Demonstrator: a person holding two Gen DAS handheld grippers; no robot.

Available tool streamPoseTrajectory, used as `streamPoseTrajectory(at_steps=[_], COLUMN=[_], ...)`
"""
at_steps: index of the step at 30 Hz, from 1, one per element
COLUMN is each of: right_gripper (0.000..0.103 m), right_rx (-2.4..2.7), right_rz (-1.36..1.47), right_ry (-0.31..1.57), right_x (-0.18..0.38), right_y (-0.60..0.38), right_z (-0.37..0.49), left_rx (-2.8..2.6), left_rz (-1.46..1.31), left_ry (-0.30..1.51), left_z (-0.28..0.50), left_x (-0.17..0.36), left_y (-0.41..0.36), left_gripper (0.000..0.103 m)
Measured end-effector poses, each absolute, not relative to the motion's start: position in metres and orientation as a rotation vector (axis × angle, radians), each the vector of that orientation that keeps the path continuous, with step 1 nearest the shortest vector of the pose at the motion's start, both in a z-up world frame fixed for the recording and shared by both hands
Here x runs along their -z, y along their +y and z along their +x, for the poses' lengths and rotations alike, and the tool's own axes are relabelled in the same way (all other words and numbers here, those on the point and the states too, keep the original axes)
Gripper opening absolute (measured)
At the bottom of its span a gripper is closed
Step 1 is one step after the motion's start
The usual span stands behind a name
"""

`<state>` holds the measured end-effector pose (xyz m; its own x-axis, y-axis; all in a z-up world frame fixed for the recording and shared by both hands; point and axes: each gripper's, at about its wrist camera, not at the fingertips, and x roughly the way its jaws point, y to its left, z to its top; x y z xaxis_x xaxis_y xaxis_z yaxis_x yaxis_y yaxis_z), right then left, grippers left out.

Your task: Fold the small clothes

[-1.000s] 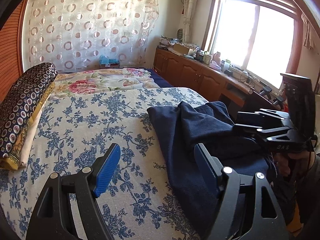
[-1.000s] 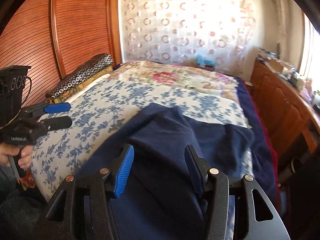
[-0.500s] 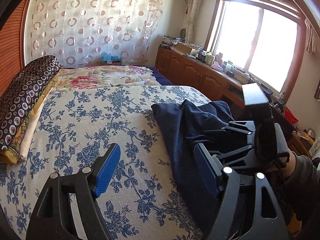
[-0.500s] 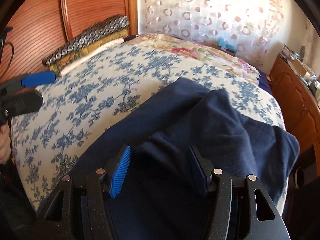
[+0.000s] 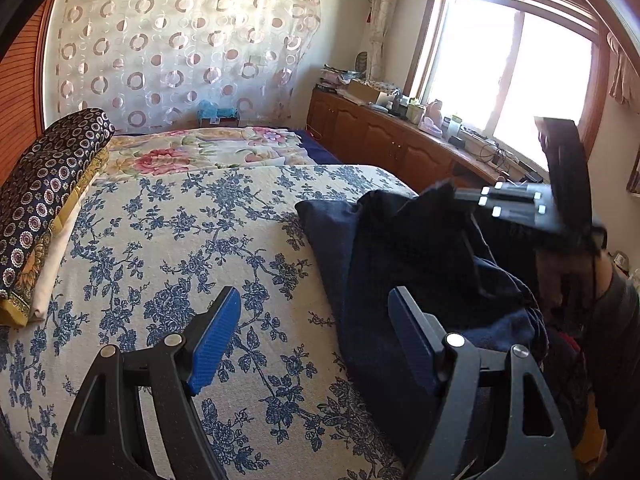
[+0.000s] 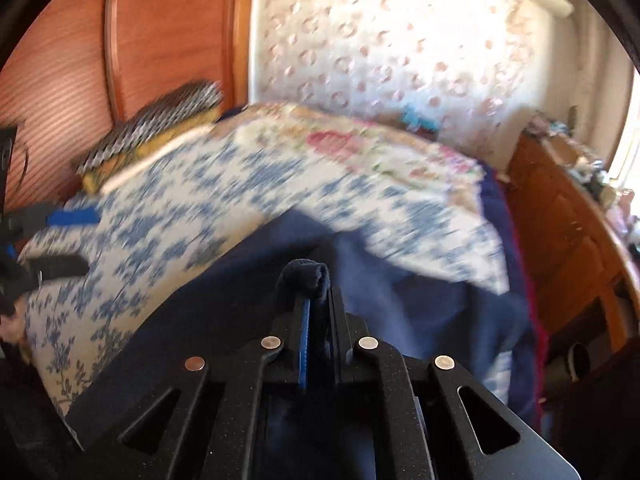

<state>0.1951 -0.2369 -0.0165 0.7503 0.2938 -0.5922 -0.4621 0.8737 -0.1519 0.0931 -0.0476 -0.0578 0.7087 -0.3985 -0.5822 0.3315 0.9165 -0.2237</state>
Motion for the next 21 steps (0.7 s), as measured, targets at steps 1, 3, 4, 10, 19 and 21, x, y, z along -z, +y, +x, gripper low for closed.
streamPoseTrajectory(at_steps=[1,3,4,10,19,21], right_gripper=[0.008,0.008,0.008,0.017,0.043,0.043], right_rx=[-0.388,-0.325,-0.291,-0.057,-0.218,-0.257], right_rz=[-0.300,-0.304,-0.301,-0.223,-0.133,-0.132], right_ry=[0.581,0.577,0.586,0.678,0.636,0.637], right_x=[0.009,0.002,0.000,0.008,0.008,0.012], right_y=[-0.247,-0.263,-0.273,-0.324,-0.327,-0.329], right_z=[0.199,0.209,0.217,0.268,0.204,0.181], left_rx=[0.407,0.410,0.411,0.416,0.432,0.440], left_rz=[-0.105,-0.103,-0.102,-0.092,-0.075,-0.071], left_ry=[0.671,0.672,0.673,0.682,0.699,0.704], left_z=[0.093,0.093,0.093,0.093,0.094,0.094], left_x=[0.058,0.058,0.059,0.060,0.064,0.065], left_y=[-0.048,-0.050,-0.051,-0.055,-0.063,-0.066], left_gripper=[0.077,0.077,0.077,0.077,0.077,0.077])
